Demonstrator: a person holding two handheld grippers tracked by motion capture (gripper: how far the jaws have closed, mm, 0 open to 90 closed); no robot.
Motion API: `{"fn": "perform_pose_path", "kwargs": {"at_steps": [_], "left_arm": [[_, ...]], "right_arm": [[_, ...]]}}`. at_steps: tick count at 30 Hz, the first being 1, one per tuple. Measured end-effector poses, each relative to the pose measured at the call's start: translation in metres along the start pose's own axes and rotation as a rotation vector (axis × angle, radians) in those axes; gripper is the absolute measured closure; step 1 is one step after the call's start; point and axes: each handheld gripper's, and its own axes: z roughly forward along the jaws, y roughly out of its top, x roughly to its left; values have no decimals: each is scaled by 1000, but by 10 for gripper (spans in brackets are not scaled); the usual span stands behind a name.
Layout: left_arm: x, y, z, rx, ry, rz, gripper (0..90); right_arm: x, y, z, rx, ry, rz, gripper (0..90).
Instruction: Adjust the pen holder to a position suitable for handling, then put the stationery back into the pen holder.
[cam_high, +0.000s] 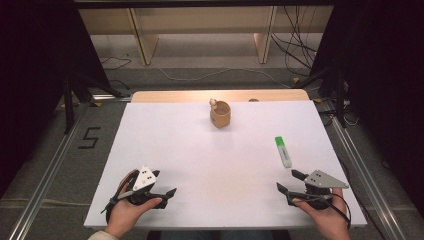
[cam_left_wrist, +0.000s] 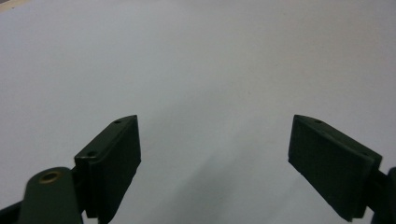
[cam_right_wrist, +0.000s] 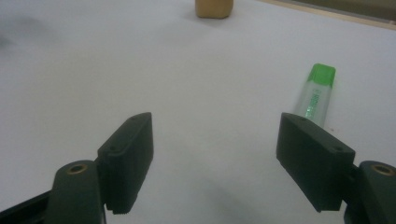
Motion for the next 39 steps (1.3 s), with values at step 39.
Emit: {"fn": "perform_pose_path", "kwargs": {"at_steps": [39], "left_arm": [[-2, 2, -2, -19, 15, -10, 181]], "right_arm": [[-26, 13, 12, 108, -106, 74, 400]]}}
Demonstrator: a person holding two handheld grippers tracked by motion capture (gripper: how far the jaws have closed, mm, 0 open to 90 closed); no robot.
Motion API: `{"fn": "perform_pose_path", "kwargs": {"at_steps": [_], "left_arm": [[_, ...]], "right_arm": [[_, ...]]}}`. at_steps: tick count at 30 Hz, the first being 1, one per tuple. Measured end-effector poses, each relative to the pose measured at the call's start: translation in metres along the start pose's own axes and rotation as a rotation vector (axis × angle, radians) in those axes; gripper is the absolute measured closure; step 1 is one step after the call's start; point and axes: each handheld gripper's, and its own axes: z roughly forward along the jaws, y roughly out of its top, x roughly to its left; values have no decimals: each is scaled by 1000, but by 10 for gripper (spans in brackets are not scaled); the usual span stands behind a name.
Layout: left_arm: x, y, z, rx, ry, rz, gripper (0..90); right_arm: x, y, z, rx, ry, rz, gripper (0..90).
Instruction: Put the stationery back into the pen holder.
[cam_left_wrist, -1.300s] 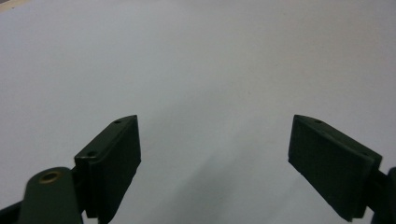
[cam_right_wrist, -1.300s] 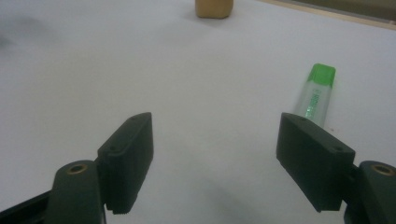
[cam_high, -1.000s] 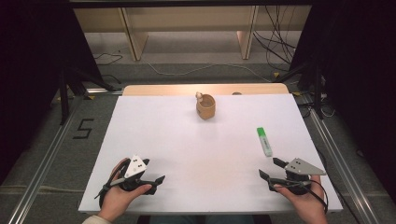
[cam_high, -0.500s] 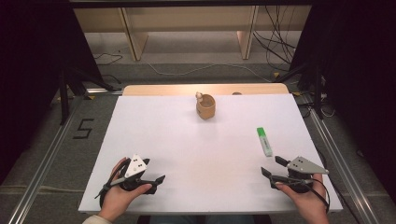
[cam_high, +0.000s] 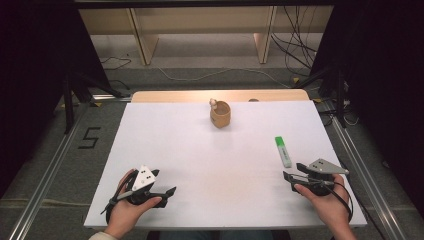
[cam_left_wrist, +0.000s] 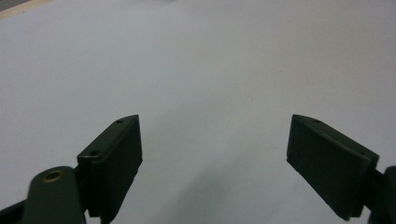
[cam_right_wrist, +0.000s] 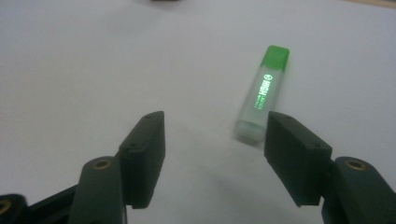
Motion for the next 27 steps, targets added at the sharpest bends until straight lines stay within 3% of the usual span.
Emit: {"fn": "perform_pose_path", "kwargs": {"at_steps": [6, 16, 22, 27], "left_arm": [[0, 0, 2, 4, -2, 6, 181], [1, -1, 3, 5, -8, -8, 183], [2, -1, 3, 4, -6, -4, 183], [1, -1, 3, 4, -8, -8, 183]], "right_arm": [[-4, 21, 17, 93, -17, -5, 416], [-17, 55, 42, 220, -56, 52, 426], [-29, 74, 62, 333, -70, 100, 443], [-35, 77, 72, 377, -77, 111, 457]]}}
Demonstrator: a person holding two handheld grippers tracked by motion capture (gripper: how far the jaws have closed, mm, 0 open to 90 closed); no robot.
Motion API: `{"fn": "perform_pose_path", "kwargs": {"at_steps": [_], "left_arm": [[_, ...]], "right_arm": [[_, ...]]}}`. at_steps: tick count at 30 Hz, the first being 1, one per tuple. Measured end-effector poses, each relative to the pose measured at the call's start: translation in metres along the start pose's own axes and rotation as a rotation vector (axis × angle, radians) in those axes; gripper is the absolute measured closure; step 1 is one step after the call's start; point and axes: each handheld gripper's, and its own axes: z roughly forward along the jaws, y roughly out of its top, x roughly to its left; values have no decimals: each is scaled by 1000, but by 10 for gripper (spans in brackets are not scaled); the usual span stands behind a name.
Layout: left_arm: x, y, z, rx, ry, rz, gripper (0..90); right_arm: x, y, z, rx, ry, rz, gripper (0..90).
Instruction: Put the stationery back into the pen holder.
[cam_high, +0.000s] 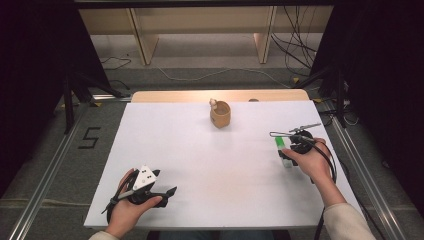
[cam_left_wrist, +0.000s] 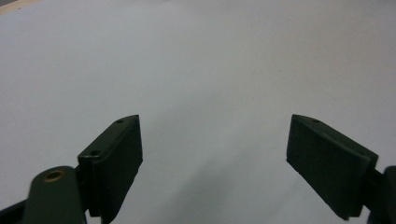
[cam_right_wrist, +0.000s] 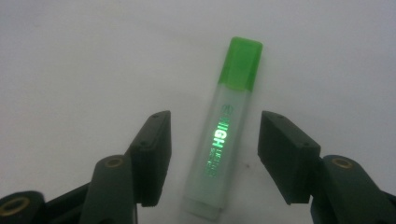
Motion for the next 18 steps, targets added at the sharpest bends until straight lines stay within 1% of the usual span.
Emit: {"fn": "perform_pose_path", "kwargs": {"at_steps": [2, 4, 5, 6, 8, 11, 13, 16, 17, 18], "left_arm": [[0, 0, 0, -1, -1, -1, 184], [0, 0, 0, -1, -1, -2, 183], [0, 0, 0, -1, 0, -2, 184], [0, 0, 0, -2, 0, -2, 183], [0, 0, 0, -2, -1, -2, 183], [0, 0, 0, -2, -1, -2, 183], [0, 0, 0, -2, -1, -2, 183], [0, 0, 0, -3, -1, -1, 183], [0, 0, 0, -3, -2, -2, 183], [0, 0, 0, -4, -2, -2, 183]], "right_arm": [[-2, 3, 5, 23, 1, 22, 471], [-3, 4, 12, 45, -2, 35, 476], [-4, 4, 14, 53, -6, 32, 482], [-4, 5, 17, 65, -11, 51, 507], [-5, 6, 17, 67, -12, 55, 507], [-3, 7, 20, 70, -19, 49, 506], [-2, 8, 22, 82, -17, 54, 507], [-2, 8, 26, 95, -27, 53, 512], [-1, 9, 26, 98, -27, 60, 516], [-2, 9, 27, 95, -30, 56, 520]]}}
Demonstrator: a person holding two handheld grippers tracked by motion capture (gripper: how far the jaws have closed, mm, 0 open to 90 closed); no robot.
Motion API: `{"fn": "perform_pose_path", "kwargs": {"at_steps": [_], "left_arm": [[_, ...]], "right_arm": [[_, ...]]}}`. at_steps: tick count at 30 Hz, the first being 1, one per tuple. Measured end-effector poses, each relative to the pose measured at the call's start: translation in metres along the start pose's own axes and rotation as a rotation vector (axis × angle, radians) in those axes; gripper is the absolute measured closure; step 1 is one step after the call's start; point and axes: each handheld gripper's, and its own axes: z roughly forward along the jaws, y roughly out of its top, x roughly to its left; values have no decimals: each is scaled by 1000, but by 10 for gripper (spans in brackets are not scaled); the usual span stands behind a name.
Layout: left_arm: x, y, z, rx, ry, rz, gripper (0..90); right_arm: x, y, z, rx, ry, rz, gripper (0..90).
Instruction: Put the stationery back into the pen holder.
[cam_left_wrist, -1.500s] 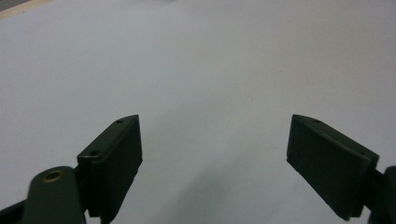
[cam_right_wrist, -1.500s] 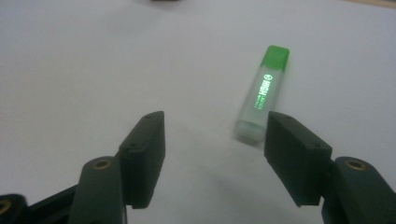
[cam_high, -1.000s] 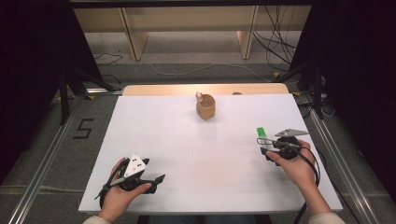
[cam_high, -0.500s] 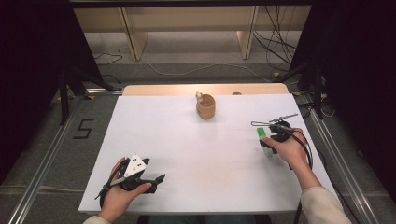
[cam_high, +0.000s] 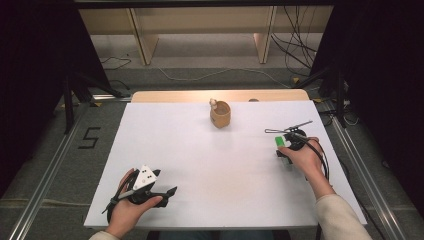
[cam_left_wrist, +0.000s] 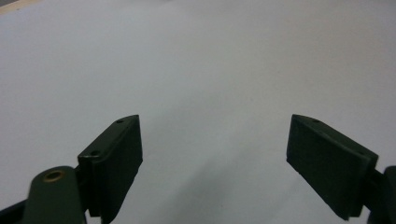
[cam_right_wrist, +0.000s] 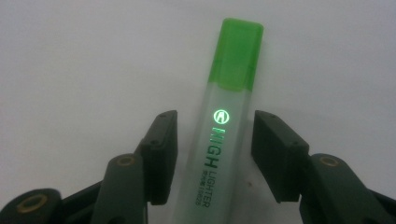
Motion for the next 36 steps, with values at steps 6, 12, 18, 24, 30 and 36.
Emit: {"fn": "perform_pose_path", "kwargs": {"at_steps": [6, 12, 18, 24, 30, 36], "left_arm": [[0, 0, 0, 6, -1, 5, 183], [0, 0, 1, 1, -2, 5, 183], [0, 0, 1, 1, -4, 5, 183], [-1, 0, 1, 0, -6, 3, 182], [-1, 0, 1, 0, -6, 5, 183], [-1, 0, 1, -4, -5, 0, 182]], "right_arm": [[0, 2, 1, 14, -5, 15, 549], [2, 5, 1, 33, -25, 6, 566], [3, 7, 2, 53, -31, 5, 566], [4, 11, 3, 80, -40, 3, 567], [4, 12, 3, 87, -42, 5, 568], [5, 13, 2, 94, -40, 24, 583]]}}
